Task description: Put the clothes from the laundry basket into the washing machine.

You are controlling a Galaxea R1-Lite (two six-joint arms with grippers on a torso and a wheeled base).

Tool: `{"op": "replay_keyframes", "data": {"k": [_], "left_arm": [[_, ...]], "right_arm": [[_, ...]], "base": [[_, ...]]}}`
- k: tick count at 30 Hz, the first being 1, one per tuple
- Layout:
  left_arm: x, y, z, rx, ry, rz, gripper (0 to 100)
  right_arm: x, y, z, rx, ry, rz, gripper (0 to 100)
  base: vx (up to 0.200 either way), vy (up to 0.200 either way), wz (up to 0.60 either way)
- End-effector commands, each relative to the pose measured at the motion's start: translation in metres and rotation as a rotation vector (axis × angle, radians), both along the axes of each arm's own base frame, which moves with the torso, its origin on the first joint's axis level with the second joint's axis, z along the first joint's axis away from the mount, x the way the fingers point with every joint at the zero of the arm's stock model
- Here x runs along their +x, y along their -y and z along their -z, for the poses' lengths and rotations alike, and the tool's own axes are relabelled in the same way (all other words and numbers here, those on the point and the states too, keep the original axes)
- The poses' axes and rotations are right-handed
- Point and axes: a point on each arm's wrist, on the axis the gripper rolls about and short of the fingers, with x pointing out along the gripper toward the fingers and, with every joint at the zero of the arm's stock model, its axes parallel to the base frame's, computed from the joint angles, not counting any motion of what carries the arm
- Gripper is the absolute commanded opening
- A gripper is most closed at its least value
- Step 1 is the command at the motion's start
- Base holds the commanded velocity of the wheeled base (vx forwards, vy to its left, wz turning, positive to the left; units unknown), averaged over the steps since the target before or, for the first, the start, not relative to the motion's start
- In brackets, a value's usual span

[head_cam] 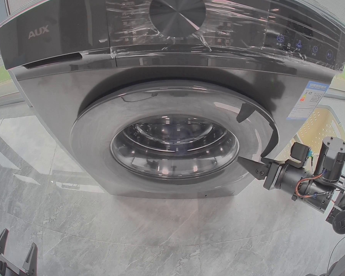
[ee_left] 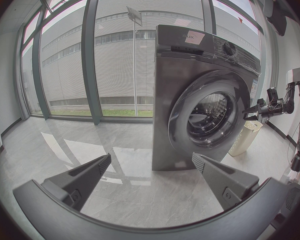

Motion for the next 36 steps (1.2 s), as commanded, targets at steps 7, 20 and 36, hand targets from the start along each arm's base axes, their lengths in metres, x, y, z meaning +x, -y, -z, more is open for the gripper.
{"op": "replay_keyframes", "data": {"k": [7,20,36], "left_arm": [[0.0,0.0,0.004,0.001,-0.005,0.0,100],[0.0,0.0,0.004,0.001,-0.005,0.0,100],[0.0,0.0,0.004,0.004,-0.005,0.0,100]], "right_arm": [[-0.04,-0.005,0.016,-0.062,-0.03,-0.124,100],[-0.114,0.032,0.021,-0.185,0.121,-0.239,100],[-0.166,0.103,0.013,-0.225,0.246,0.223,100]], "base": [[0.0,0.0,0.0],[0.0,0.0,0.0],[0.0,0.0,0.0]]}}
